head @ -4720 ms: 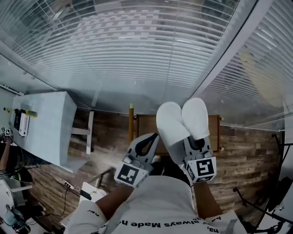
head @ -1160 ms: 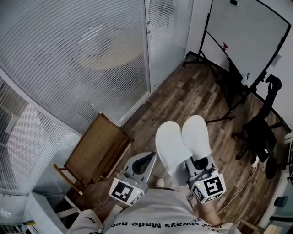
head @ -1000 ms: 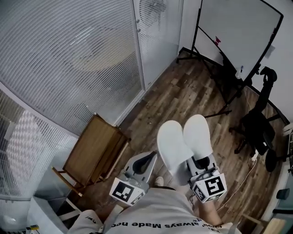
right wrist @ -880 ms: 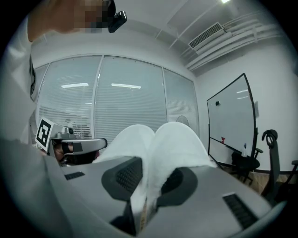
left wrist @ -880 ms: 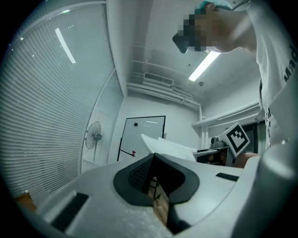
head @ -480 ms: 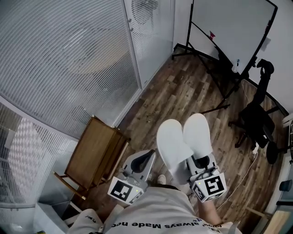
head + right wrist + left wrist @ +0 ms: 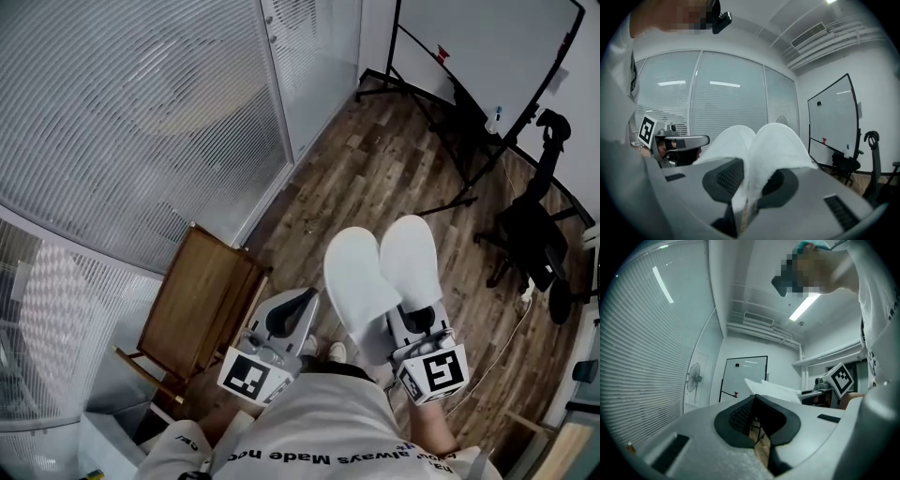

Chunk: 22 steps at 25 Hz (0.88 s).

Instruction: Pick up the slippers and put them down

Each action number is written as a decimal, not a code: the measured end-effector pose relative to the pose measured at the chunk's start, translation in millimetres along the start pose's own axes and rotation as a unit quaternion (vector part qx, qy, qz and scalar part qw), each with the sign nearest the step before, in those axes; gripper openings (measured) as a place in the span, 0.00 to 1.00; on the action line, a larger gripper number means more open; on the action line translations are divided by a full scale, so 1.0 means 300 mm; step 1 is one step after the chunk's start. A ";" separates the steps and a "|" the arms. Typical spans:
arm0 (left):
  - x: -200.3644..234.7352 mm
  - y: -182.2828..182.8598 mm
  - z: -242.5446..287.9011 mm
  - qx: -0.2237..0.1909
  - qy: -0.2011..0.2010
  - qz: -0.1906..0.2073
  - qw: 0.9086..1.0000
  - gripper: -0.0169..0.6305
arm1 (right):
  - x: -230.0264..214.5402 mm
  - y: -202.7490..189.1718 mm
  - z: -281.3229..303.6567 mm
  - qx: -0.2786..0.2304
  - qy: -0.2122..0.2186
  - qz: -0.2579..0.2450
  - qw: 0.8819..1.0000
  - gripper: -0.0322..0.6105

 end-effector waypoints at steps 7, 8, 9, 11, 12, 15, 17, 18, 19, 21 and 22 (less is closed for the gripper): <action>0.146 -0.151 -0.026 0.049 -0.016 -0.012 0.999 0.05 | 0.053 -0.120 0.144 0.024 -0.011 0.018 1.000 0.17; 0.148 -0.164 -0.014 0.050 -0.018 -0.012 0.998 0.05 | 0.039 -0.131 0.152 0.023 -0.011 0.021 0.999 0.17; 0.151 -0.176 -0.001 0.048 -0.020 -0.011 0.999 0.05 | 0.025 -0.145 0.160 0.023 -0.013 0.022 0.999 0.17; 0.158 -0.218 0.004 0.052 -0.025 -0.010 0.998 0.05 | 0.016 -0.189 0.176 0.030 -0.018 0.022 0.999 0.17; 0.162 -0.249 -0.003 0.062 -0.028 -0.012 0.998 0.05 | 0.021 -0.218 0.184 0.036 -0.020 0.023 0.999 0.17; 0.172 -0.339 -0.034 0.086 -0.032 -0.022 0.996 0.05 | 0.055 -0.308 0.197 0.056 -0.021 0.029 0.998 0.16; 0.174 -0.391 -0.042 0.093 -0.035 -0.022 0.995 0.05 | 0.069 -0.365 0.203 0.066 -0.022 0.033 0.997 0.16; 0.176 -0.415 -0.039 0.094 -0.037 -0.022 0.995 0.05 | 0.069 -0.392 0.207 0.071 -0.022 0.034 0.997 0.16; 0.178 -0.439 -0.033 0.096 -0.039 -0.023 0.994 0.05 | 0.065 -0.421 0.213 0.075 -0.023 0.036 0.996 0.16; 0.184 -0.490 -0.024 0.105 -0.041 -0.025 0.993 0.05 | 0.061 -0.480 0.225 0.087 -0.024 0.043 0.995 0.16; 0.187 -0.516 -0.022 0.110 -0.041 -0.026 0.993 0.05 | 0.060 -0.510 0.230 0.093 -0.025 0.046 0.994 0.16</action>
Point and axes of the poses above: the fingertips, and each gripper's own axes: z forward along the fingers, x to its left, y out of its top, the point moved 1 cm from there along -z, backward along the fingers, and after that the axes turned 5 degrees about y, right-handed, at the moved point
